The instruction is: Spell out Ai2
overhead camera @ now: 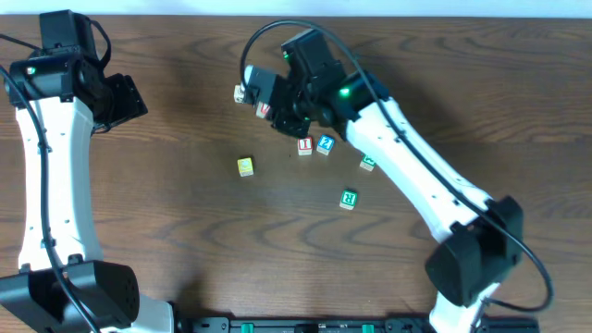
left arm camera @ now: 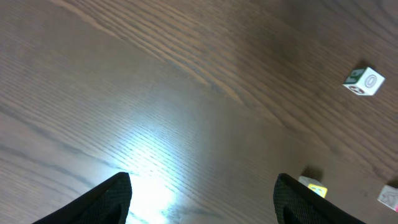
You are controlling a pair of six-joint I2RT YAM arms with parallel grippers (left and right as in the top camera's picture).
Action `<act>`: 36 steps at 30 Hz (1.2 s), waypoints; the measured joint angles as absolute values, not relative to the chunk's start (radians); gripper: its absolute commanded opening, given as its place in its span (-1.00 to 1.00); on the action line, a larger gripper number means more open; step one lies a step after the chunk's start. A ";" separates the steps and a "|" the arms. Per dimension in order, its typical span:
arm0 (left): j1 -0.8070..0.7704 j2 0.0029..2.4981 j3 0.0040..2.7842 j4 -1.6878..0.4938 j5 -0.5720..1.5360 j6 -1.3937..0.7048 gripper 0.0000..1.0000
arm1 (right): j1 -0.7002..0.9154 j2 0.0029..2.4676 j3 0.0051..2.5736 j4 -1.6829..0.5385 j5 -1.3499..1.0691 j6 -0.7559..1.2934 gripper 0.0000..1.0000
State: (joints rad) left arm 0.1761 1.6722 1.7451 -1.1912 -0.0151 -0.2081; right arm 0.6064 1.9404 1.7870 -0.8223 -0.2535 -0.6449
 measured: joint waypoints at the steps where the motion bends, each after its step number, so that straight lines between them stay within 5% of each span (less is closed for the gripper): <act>1: 0.176 1.672 1.745 -1.190 -0.006 -0.208 0.49 | 0.606 1.962 1.787 -0.842 -0.253 -0.649 -0.98; 9: 0.176 1.672 1.745 -1.185 0.014 -0.205 0.49 | 0.613 2.160 1.845 -1.018 -0.212 -0.721 -0.98; 36: 0.176 1.672 1.745 -1.118 0.050 -0.205 0.56 | 0.627 2.306 1.929 -1.035 -0.112 -0.848 -0.98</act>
State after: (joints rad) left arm 0.1757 1.6722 1.7451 -1.1183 0.0498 -0.2047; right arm 0.6270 2.3058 1.9285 -1.0351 -0.1116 -0.8478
